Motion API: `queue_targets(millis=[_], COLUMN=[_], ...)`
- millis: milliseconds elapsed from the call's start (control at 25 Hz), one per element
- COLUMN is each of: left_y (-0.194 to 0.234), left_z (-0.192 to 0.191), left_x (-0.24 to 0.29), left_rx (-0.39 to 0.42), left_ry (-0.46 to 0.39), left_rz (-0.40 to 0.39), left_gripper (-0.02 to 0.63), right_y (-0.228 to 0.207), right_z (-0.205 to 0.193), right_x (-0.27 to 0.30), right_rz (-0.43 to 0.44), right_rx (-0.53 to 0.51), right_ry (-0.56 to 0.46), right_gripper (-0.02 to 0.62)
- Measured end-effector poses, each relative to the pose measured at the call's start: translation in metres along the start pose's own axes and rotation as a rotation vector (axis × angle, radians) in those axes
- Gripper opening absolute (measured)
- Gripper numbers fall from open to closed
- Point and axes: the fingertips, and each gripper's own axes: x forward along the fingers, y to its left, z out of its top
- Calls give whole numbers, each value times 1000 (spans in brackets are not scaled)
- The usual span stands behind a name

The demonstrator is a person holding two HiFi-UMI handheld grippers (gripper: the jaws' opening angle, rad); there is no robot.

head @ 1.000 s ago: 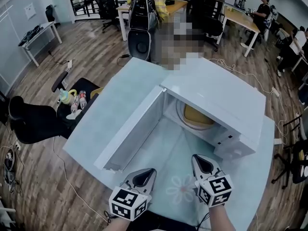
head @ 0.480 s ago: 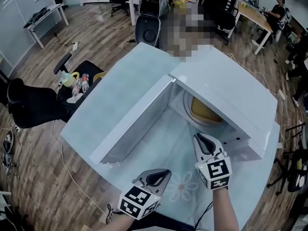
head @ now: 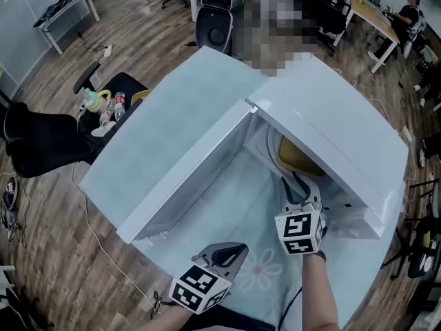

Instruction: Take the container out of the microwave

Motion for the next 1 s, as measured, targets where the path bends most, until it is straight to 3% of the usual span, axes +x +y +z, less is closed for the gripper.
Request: queue_targets(millis=[480, 1000], left_y=[24, 18], left_z=[-18, -18], left_x=[7, 17], left_rx=[-52, -37], left_ry=[80, 99], left_rz=[23, -8], left_gripper=[5, 5], right_y=[-14, -8], right_z=[-14, -22], right_x=[43, 43], right_rz=[-11, 15], right_rx=[-228, -242], right_ry=[90, 113], right_gripper=[100, 73])
